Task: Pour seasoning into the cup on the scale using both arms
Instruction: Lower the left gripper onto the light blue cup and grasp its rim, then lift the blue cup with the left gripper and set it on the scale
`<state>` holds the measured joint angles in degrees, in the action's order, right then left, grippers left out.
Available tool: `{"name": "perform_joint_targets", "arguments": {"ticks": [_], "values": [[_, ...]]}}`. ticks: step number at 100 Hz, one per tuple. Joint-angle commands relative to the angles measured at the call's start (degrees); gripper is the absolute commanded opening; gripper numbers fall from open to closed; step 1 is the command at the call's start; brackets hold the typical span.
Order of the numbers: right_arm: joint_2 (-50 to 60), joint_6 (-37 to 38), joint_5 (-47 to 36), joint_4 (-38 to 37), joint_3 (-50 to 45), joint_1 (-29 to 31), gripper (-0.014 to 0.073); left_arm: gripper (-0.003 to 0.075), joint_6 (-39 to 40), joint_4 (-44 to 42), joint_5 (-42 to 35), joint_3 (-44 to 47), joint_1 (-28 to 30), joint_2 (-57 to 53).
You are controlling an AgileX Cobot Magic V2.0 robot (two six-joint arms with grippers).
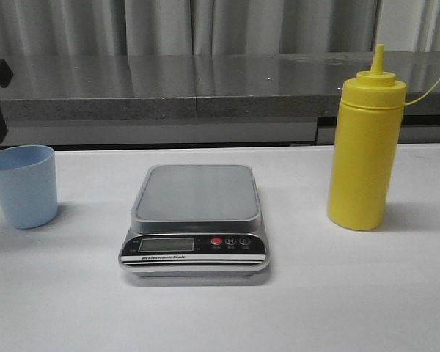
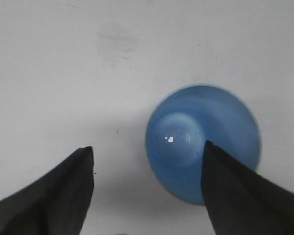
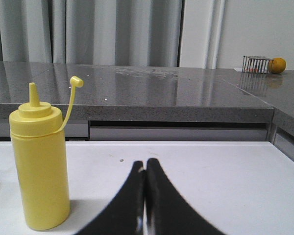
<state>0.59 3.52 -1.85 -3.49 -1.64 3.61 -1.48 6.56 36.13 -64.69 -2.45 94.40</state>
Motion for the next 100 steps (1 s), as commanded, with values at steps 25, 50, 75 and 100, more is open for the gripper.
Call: {"name": "perform_joint_targets", "arguments": {"ticks": [25,50,75,100], "values": [[1.35,-0.54,-4.85,0.11,1.08,-0.05,-0.0067,0.0296,-0.02,1.06,-0.73,-4.53,-0.28,5.15],[1.35,-0.54,-4.85,0.11,1.08,-0.05,-0.0067,0.0101,-0.02,1.06,-0.83,-4.53,-0.28,6.75],[1.35,-0.54,-4.85,0.11,1.08,-0.05,-0.0067,-0.002,-0.02,1.06,-0.5,-5.37,-0.28,7.11],[1.35,-0.54,-4.85,0.11,1.08,-0.05,-0.0067,-0.002,-0.02,1.47,5.17,-13.33,-1.41,5.62]]}}
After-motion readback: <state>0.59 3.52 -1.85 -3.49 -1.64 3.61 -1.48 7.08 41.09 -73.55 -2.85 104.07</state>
